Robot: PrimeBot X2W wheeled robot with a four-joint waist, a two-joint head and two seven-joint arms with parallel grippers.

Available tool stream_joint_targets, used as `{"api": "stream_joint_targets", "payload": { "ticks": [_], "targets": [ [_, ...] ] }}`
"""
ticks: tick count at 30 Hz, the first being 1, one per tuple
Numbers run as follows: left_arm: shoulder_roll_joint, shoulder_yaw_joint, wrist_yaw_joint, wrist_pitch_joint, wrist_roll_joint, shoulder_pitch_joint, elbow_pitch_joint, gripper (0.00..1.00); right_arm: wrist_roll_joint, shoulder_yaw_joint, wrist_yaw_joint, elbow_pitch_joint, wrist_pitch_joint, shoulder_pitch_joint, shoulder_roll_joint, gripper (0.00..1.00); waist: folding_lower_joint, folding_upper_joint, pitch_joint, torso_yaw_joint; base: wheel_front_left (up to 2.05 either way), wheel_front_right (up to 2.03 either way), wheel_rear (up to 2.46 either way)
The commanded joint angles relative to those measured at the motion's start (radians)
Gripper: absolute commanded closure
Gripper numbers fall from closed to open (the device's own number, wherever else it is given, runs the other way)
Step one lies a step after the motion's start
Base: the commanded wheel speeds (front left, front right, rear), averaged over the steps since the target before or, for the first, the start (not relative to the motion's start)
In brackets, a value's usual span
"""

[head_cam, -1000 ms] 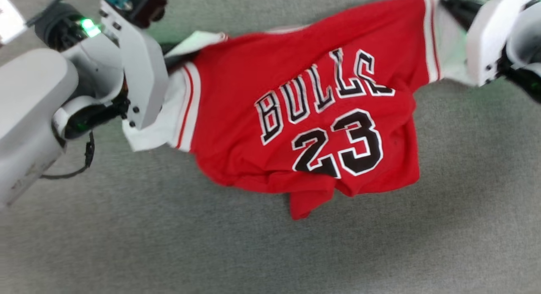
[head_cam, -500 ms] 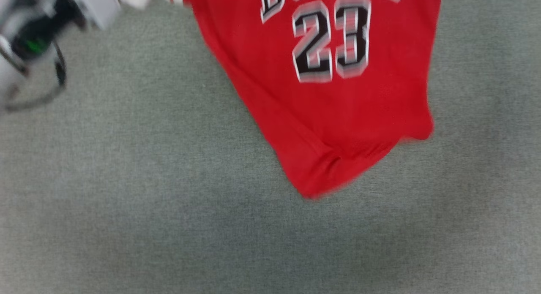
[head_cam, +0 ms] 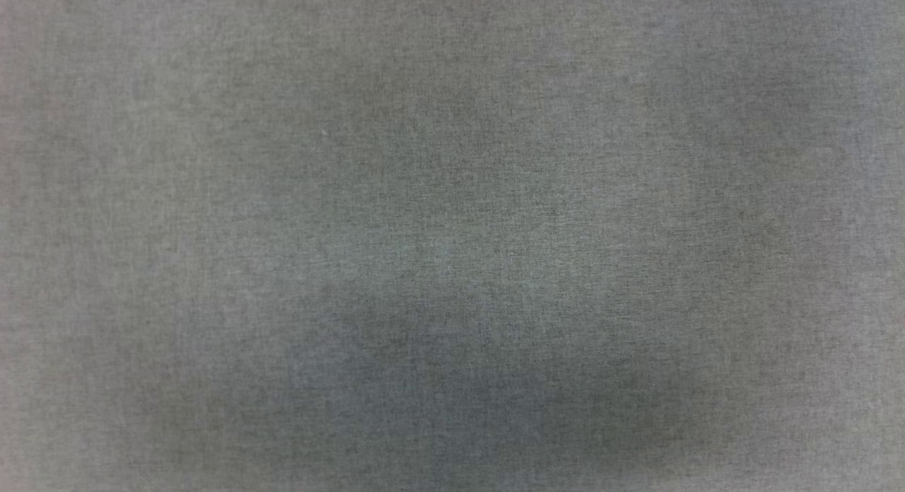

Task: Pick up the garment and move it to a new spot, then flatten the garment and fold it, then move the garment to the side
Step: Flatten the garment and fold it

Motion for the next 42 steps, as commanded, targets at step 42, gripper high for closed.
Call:
{"api": "stream_joint_targets", "payload": {
  "ticks": [42],
  "targets": [
    [0.221,0.327,0.007,-0.017,0.160,1.462,-0.824,1.00,-0.048,-0.319,-0.009,-1.367,0.589,1.619,-0.129,1.00,0.0000,0.0000,-0.147,0.031,0.00,0.00,0.00]
  ]
}}
